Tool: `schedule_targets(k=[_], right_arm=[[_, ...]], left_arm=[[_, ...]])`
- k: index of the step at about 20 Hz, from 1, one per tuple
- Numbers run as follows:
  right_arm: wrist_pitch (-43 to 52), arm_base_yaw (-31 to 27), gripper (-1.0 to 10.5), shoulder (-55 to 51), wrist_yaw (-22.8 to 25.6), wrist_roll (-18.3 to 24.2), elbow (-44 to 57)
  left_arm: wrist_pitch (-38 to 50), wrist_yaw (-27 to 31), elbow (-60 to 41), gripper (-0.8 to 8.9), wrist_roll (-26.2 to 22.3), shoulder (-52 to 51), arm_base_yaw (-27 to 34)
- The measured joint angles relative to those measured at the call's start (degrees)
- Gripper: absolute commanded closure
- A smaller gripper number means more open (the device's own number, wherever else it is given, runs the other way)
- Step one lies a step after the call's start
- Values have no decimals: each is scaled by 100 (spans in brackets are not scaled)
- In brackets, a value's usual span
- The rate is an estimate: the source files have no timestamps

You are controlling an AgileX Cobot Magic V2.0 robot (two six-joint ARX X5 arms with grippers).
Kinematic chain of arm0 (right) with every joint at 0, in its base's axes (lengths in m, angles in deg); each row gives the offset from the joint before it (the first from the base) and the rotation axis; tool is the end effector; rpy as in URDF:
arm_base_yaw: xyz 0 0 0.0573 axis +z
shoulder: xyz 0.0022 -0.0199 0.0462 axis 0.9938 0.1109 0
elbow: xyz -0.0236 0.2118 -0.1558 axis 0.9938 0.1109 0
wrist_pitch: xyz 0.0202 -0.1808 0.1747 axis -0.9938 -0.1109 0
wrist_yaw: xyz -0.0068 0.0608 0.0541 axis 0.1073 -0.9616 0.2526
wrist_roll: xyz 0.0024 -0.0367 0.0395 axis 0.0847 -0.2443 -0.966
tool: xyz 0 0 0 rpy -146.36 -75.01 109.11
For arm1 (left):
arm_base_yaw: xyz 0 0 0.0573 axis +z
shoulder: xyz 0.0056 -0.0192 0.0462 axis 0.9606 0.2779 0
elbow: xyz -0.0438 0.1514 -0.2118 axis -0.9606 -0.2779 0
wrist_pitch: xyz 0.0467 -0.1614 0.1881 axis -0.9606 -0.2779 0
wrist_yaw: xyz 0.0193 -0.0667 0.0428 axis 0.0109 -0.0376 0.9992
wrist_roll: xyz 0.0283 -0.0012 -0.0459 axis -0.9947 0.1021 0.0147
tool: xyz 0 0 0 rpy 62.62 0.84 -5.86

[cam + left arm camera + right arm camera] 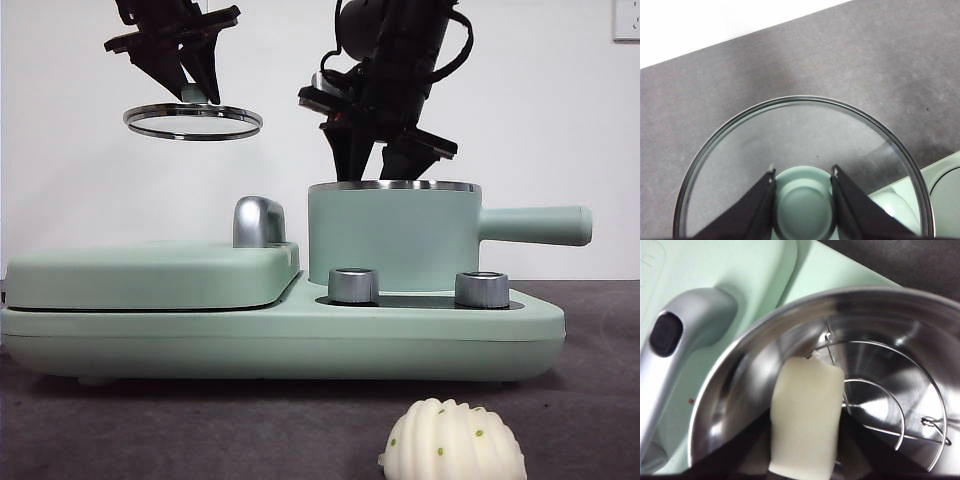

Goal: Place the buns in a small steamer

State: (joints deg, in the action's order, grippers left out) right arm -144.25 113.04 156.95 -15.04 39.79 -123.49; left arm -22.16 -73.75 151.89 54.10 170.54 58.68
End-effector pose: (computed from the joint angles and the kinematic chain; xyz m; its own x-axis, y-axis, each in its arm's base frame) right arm 0.3728 0.2169 0.2837 0.1481 0.3177 -0.9366 -0.4397 0.8694 0.2254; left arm 0.4147 -0.1155 0.3969 0.6754 -0.2873 -0.6792 0.4032 0.9150 0.0139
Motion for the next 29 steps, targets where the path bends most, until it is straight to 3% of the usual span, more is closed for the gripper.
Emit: schedule_targets(k=[15, 23, 29], right_arm=[[22, 15, 591, 0, 116, -15, -35], [-723, 11, 535, -2, 127, 0, -1097], [-726, 131, 510, -1064, 129, 39, -717]], left_arm=[[0, 0, 0, 808, 0, 0, 0], [0, 2, 0, 808, 0, 0, 0], [-4, -2, 0, 808, 0, 0, 0]])
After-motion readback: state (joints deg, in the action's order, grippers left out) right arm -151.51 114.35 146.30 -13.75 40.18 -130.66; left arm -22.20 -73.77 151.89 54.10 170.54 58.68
